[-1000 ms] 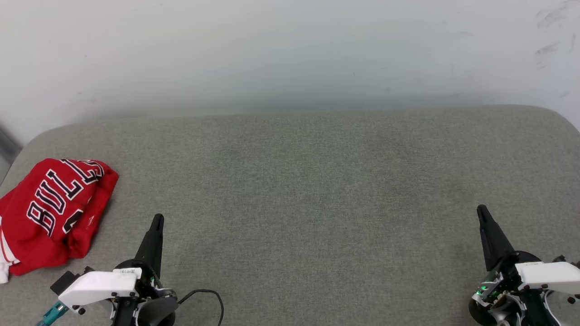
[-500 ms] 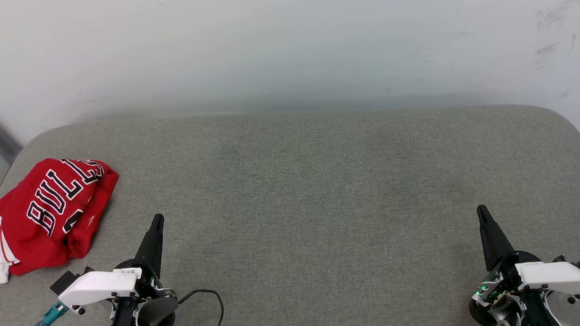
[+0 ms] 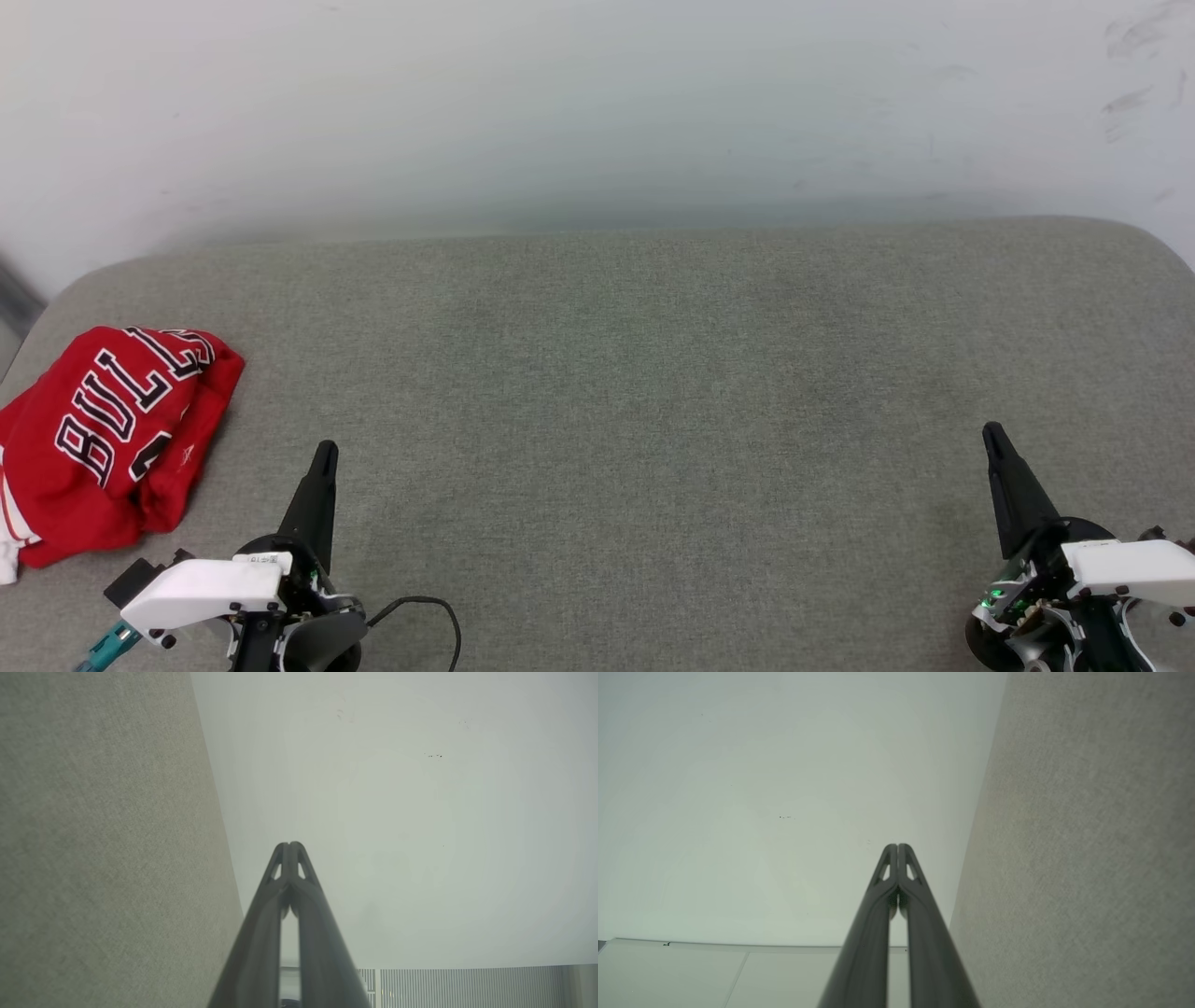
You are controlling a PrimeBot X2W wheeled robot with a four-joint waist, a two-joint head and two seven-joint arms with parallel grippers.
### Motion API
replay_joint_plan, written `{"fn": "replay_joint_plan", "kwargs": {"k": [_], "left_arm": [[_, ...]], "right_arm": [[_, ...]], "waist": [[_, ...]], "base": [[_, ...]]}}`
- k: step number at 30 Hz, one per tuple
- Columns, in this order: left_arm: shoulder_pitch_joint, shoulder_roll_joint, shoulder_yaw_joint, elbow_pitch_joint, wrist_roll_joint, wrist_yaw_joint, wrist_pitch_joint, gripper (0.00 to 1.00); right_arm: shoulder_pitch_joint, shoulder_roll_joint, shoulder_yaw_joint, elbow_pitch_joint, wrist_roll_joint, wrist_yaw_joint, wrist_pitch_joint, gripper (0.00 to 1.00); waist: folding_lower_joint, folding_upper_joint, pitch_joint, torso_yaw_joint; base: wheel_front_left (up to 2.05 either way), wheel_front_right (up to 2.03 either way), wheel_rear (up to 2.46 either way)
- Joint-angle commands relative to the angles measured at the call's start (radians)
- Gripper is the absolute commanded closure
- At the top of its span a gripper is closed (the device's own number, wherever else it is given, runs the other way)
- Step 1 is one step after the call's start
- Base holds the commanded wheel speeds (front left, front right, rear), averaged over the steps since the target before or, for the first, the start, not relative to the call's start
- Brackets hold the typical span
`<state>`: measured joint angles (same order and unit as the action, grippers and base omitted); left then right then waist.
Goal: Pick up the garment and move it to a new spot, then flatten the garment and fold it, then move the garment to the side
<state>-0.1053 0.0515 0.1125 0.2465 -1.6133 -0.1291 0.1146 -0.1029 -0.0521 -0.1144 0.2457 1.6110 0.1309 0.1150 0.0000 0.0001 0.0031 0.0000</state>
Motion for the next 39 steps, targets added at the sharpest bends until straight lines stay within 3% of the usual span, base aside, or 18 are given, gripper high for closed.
{"fn": "replay_joint_plan", "kwargs": {"k": [1, 28, 29, 39], "left_arm": [[-0.008, -0.001, 0.005, 0.000, 0.003, -0.003, 0.003, 1.00], [-0.008, -0.001, 0.004, 0.000, 0.002, -0.003, 0.003, 1.00], [0.000, 0.000, 0.000, 0.002, 0.000, 0.000, 0.000, 0.00], [0.046, -0.003, -0.010, 0.004, 0.022, 0.000, -0.034, 0.00]], "right_arm": [[-0.011, 0.004, 0.001, 0.001, 0.004, 0.000, 0.000, 1.00], [-0.011, 0.004, 0.001, 0.001, 0.004, 0.000, -0.001, 1.00], [0.000, 0.000, 0.000, 0.001, 0.000, 0.000, 0.000, 0.00], [0.038, 0.001, 0.025, 0.019, -0.026, 0.000, -0.034, 0.00]], "waist": [[0.0000, -0.0001, 0.000, 0.000], [0.0000, -0.0001, 0.000, 0.000], [0.0000, -0.0001, 0.000, 0.000], [0.0000, -0.0001, 0.001, -0.002]], "base": [[0.00, 0.00, 0.00], [0.00, 0.00, 0.00], [0.00, 0.00, 0.00], [0.00, 0.00, 0.00]]}}
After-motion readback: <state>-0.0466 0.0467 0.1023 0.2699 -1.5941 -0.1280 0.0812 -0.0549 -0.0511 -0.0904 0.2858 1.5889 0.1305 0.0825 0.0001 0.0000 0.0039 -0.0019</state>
